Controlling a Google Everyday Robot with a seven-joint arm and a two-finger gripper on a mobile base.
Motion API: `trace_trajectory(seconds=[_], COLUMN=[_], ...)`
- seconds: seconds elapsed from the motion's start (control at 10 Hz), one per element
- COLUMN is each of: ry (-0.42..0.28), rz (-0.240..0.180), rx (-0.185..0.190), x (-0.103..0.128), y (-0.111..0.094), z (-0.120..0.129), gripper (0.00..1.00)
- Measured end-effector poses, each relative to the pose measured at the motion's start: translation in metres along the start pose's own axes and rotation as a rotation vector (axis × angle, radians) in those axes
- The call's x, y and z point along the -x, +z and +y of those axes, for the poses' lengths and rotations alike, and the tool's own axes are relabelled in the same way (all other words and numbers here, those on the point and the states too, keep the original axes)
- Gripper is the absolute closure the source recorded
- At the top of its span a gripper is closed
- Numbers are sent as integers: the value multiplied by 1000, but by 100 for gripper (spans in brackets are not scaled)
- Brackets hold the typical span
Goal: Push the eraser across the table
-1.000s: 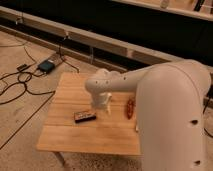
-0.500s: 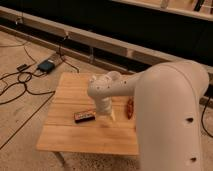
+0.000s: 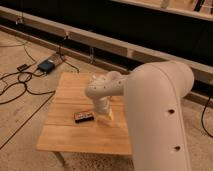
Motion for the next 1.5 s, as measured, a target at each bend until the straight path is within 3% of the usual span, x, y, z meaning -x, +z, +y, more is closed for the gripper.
trace_trajectory(seconds=[0.4, 0.8, 1.5], ry=[-21, -85, -174], rz=[7, 14, 13], rx=[1, 49, 74], x=[5, -3, 2], y=[4, -3, -6], z=[17, 58, 95], gripper=[35, 35, 35])
